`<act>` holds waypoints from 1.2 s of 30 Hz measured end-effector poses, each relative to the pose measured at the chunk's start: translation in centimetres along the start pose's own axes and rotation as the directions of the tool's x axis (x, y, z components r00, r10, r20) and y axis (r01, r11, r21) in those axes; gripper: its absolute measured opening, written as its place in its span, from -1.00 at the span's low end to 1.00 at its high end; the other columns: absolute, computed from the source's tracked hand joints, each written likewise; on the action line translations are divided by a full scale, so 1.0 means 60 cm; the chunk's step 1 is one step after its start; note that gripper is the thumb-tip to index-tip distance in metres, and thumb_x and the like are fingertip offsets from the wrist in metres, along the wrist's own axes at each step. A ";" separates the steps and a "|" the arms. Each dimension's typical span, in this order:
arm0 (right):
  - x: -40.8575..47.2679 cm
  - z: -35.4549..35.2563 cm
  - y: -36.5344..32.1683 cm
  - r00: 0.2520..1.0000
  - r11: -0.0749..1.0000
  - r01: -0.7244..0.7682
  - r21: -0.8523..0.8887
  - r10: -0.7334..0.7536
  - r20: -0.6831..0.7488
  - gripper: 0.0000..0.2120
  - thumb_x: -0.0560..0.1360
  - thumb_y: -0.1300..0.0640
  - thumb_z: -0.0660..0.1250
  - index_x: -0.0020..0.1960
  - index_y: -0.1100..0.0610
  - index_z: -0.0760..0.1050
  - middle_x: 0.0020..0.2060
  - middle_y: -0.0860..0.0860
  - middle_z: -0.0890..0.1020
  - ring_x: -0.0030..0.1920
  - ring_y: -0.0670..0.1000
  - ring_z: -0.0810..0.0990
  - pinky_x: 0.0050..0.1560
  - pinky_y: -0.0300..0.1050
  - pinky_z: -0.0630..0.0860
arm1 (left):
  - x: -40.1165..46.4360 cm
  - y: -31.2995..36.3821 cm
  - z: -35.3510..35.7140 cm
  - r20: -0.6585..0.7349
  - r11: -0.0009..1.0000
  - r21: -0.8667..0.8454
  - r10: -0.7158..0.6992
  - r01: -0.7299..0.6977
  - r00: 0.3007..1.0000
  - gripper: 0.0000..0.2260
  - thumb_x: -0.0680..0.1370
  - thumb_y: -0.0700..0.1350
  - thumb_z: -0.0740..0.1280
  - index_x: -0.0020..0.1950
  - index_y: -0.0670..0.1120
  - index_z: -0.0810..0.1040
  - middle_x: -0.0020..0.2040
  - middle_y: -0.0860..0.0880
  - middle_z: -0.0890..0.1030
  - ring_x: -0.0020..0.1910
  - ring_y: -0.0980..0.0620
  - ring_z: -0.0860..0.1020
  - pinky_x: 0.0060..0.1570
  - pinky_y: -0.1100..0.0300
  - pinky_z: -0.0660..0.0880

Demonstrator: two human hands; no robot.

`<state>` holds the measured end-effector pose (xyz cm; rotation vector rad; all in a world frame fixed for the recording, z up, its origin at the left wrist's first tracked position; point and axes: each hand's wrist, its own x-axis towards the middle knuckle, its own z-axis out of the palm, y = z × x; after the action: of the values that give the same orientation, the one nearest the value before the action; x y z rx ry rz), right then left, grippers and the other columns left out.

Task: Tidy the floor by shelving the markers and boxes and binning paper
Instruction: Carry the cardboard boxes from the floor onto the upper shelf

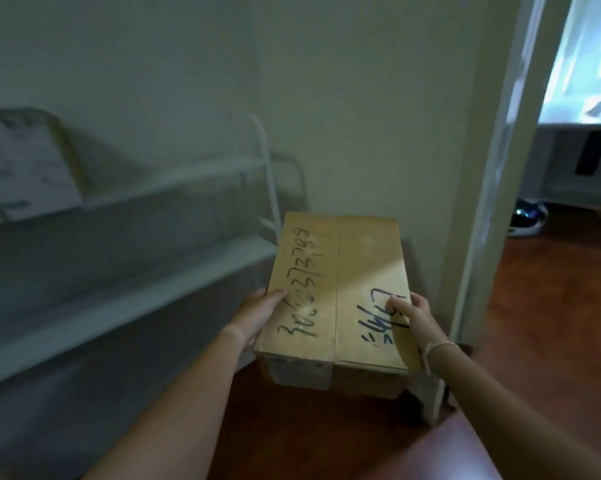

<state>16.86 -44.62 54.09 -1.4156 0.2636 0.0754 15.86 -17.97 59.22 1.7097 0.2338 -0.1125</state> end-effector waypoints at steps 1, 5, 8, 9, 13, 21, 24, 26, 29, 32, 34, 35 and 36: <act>-0.009 0.016 -0.032 1.000 1.000 0.023 0.007 -0.023 0.008 -0.41 0.43 -0.01 0.37 0.37 0.02 0.20 0.13 0.13 0.51 0.00 0.18 0.58 -0.11 0.10 0.59 | -0.016 0.035 -0.016 -0.003 0.999 0.000 0.048 -0.048 0.999 -0.73 0.56 -0.09 0.26 0.23 -0.11 0.54 0.12 -0.18 0.64 0.07 -0.16 0.61 0.11 -0.07 0.55; -0.053 0.094 -0.157 0.986 0.989 0.146 0.032 -0.148 0.075 -0.41 0.43 0.03 0.37 0.37 0.07 0.23 0.19 0.18 0.49 0.10 0.25 0.55 0.11 0.25 0.51 | -0.076 0.159 -0.098 -0.079 0.985 -0.006 0.173 -0.174 0.982 -0.69 0.56 -0.10 0.25 0.30 -0.09 0.49 0.17 -0.22 0.61 0.11 -0.21 0.58 0.17 -0.13 0.51; -0.090 0.161 -0.249 0.954 0.966 0.240 0.096 -0.253 0.161 -0.51 0.45 0.07 0.34 0.35 0.09 0.32 0.11 0.16 0.55 0.00 0.20 0.60 -0.10 0.09 0.61 | -0.124 0.240 -0.168 -0.091 0.957 -0.006 0.288 -0.290 0.953 -0.70 0.58 -0.11 0.21 0.32 -0.04 0.43 0.15 -0.24 0.60 0.04 -0.21 0.58 0.08 -0.14 0.51; -0.100 0.184 -0.276 0.938 0.956 0.264 0.126 -0.285 0.200 -0.56 0.47 0.08 0.32 0.32 0.10 0.36 0.06 0.15 0.58 -0.08 0.17 0.62 -0.21 0.01 0.61 | -0.137 0.265 -0.194 -0.106 0.940 -0.001 0.340 -0.342 0.934 -0.70 0.59 -0.13 0.19 0.33 -0.03 0.40 0.12 -0.24 0.59 -0.02 -0.19 0.58 0.01 -0.09 0.53; -0.128 0.261 -0.344 0.876 0.938 0.194 0.288 -0.297 0.379 -0.67 0.48 0.10 0.23 0.24 0.05 0.45 0.02 0.15 0.65 -0.25 0.12 0.68 -0.34 -0.07 0.61 | -0.178 0.330 -0.270 -0.158 0.894 0.005 0.442 -0.447 0.883 -0.73 0.59 -0.15 0.15 0.28 0.04 0.38 -0.05 -0.10 0.60 -0.19 -0.06 0.58 -0.31 0.15 0.54; -0.098 0.395 -0.383 0.821 0.895 0.160 0.417 -0.355 0.447 -0.58 0.54 -0.09 0.09 0.07 0.17 0.58 0.06 0.21 0.62 -0.09 0.18 0.62 -0.03 0.05 0.53 | -0.156 0.358 -0.382 -0.301 0.877 -0.111 0.419 -0.468 0.857 -0.74 0.56 -0.18 0.17 0.23 0.00 0.47 -0.07 -0.14 0.61 -0.23 -0.10 0.57 -0.25 0.08 0.55; -0.066 0.422 -0.382 0.817 0.903 0.166 0.396 -0.351 0.457 -0.56 0.53 -0.14 0.09 0.02 0.14 0.59 0.00 0.20 0.63 -0.09 0.18 0.61 -0.02 0.03 0.52 | -0.126 0.346 -0.400 -0.260 0.877 -0.151 0.410 -0.457 0.874 -0.67 0.56 -0.21 0.13 0.31 -0.03 0.42 0.14 -0.26 0.57 0.00 -0.23 0.56 0.04 -0.16 0.52; -0.042 0.437 -0.382 0.809 0.903 0.184 0.389 -0.364 0.462 -0.54 0.54 -0.15 0.08 0.05 0.15 0.60 0.01 0.20 0.64 -0.06 0.19 0.63 -0.01 0.03 0.52 | -0.106 0.343 -0.408 -0.247 0.875 -0.174 0.406 -0.452 0.880 -0.65 0.55 -0.24 0.11 0.32 -0.05 0.41 0.18 -0.27 0.57 0.05 -0.24 0.57 0.05 -0.18 0.52; -0.010 0.464 -0.381 0.792 0.913 0.166 0.372 -0.348 0.501 -0.50 0.53 -0.19 0.05 -0.10 0.08 0.67 -0.12 0.12 0.72 -0.16 0.11 0.70 -0.14 -0.02 0.53 | -0.074 0.337 -0.424 -0.252 0.863 -0.239 0.387 -0.445 0.887 -0.69 0.54 -0.27 0.12 0.23 -0.05 0.44 -0.08 -0.15 0.70 -0.20 -0.10 0.69 -0.33 0.06 0.62; 0.020 0.493 -0.385 0.818 0.925 0.157 0.346 -0.318 0.480 -0.53 0.49 -0.20 0.10 -0.03 0.08 0.65 -0.11 0.11 0.72 -0.15 0.12 0.69 -0.14 -0.02 0.54 | -0.040 0.328 -0.442 -0.278 0.855 -0.263 0.377 -0.447 0.884 -0.79 0.55 -0.18 0.14 0.06 0.07 0.48 -0.20 -0.05 0.73 -0.27 -0.02 0.69 -0.36 0.12 0.60; 0.033 0.512 -0.391 0.854 0.909 0.170 0.381 -0.329 0.404 -0.64 0.46 -0.14 0.17 -0.02 0.04 0.63 -0.08 0.09 0.71 -0.10 0.12 0.66 -0.07 -0.01 0.55 | -0.029 0.327 -0.450 -0.300 0.846 -0.276 0.375 -0.456 0.877 -0.78 0.56 -0.07 0.18 0.19 0.06 0.46 -0.05 -0.08 0.71 -0.13 -0.07 0.68 -0.22 0.01 0.62; 0.034 0.520 -0.395 0.870 0.893 0.191 0.408 -0.347 0.351 -0.71 0.44 -0.09 0.21 -0.09 0.03 0.64 -0.12 0.06 0.70 -0.14 0.09 0.66 -0.10 -0.05 0.56 | -0.022 0.330 -0.453 -0.307 0.849 -0.265 0.374 -0.456 0.875 -0.63 0.54 -0.01 0.22 0.35 0.04 0.37 0.13 -0.11 0.64 0.04 -0.12 0.64 -0.03 -0.10 0.59; 0.038 0.531 -0.397 0.882 0.874 0.241 0.421 -0.379 0.280 -0.76 0.43 -0.04 0.24 -0.21 0.03 0.63 -0.21 0.02 0.69 -0.21 0.06 0.64 -0.17 -0.12 0.55 | -0.014 0.330 -0.458 -0.318 0.853 -0.239 0.383 -0.465 0.867 -0.48 0.50 0.07 0.26 0.45 0.11 0.25 0.31 -0.10 0.51 0.23 -0.15 0.53 0.16 -0.19 0.49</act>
<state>28.36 -17.32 80.75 -1.0193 -0.2500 0.0083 17.74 6.33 82.71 1.4195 0.0512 0.4649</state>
